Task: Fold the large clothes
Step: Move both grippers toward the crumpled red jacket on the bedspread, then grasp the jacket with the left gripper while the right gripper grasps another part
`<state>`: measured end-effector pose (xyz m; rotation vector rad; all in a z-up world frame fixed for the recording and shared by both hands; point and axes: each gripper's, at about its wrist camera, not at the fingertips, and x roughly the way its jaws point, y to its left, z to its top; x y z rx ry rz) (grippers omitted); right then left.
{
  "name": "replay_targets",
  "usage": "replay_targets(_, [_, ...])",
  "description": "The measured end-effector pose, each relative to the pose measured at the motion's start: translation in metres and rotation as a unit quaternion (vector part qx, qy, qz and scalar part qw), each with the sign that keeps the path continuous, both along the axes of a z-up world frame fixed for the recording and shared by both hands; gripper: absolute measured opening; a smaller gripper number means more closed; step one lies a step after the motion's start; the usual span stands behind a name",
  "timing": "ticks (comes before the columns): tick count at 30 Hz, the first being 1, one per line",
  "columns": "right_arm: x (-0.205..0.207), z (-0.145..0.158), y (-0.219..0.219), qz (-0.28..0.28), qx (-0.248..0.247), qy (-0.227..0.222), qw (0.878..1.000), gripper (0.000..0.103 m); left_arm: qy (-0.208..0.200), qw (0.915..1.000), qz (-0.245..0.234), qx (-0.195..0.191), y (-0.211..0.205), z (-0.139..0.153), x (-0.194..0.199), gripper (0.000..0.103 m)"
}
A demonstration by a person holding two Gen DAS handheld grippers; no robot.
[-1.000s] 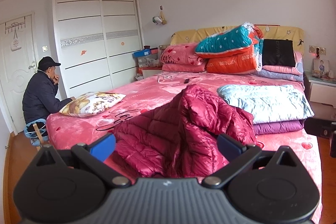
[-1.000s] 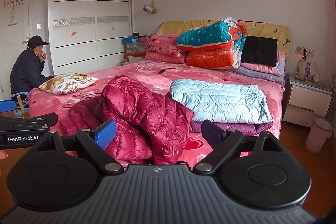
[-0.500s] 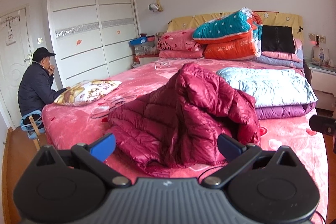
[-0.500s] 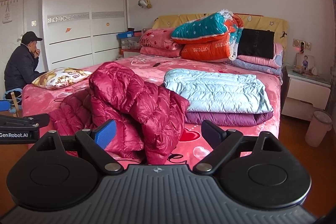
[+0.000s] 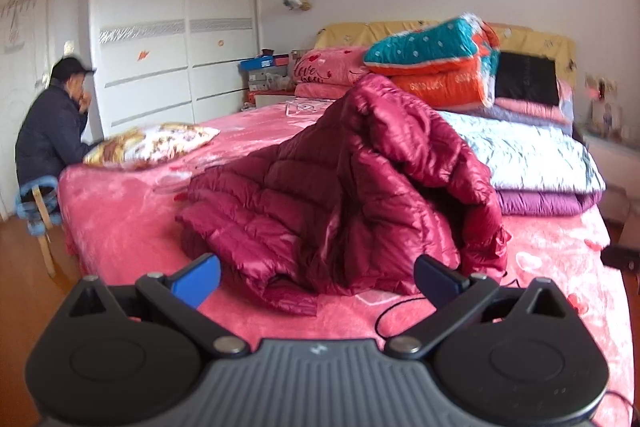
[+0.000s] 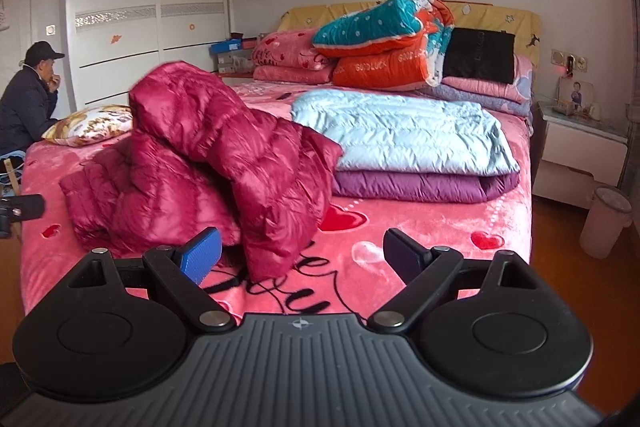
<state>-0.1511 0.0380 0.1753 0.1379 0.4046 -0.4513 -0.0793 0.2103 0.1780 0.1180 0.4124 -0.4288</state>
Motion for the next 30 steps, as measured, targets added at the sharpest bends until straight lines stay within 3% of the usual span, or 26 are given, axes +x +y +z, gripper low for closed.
replay_targets(2, [0.002,-0.011,-0.008,-0.002,0.014,0.004,1.0,0.103,0.01,0.9997,0.0,-0.021,0.005,-0.008,0.004,0.103])
replay_targets(8, [0.012,-0.038,-0.027,0.004,0.029,0.013,0.999,0.103,-0.026,0.9993,-0.025,0.006,-0.012,-0.022,0.009,0.102])
replay_targets(12, [0.021,-0.052,-0.037,0.009,0.039,0.02,0.999,0.103,-0.016,0.9973,-0.067,0.023,-0.034,-0.029,0.017,0.102])
replay_targets(14, [0.023,-0.059,-0.041,0.013,0.041,0.028,0.999,0.103,-0.026,0.9952,-0.084,0.043,-0.047,-0.036,0.018,0.102])
replay_targets(17, [0.023,-0.067,-0.044,0.018,0.042,0.031,0.998,0.103,-0.044,0.9886,-0.091,0.112,-0.069,-0.052,0.022,0.102])
replay_targets(20, [0.022,-0.073,-0.05,0.025,0.048,0.03,0.998,0.103,-0.061,0.9825,-0.087,0.153,-0.083,-0.07,0.029,0.091])
replay_targets(24, [0.023,-0.076,-0.057,0.029,0.065,0.026,0.997,0.103,-0.062,0.9809,-0.069,0.17,-0.094,-0.081,0.046,0.089])
replay_targets(30, [0.029,-0.08,-0.061,0.048,0.063,0.021,0.997,0.103,-0.102,0.9737,-0.067,0.192,-0.115,-0.083,0.064,0.089])
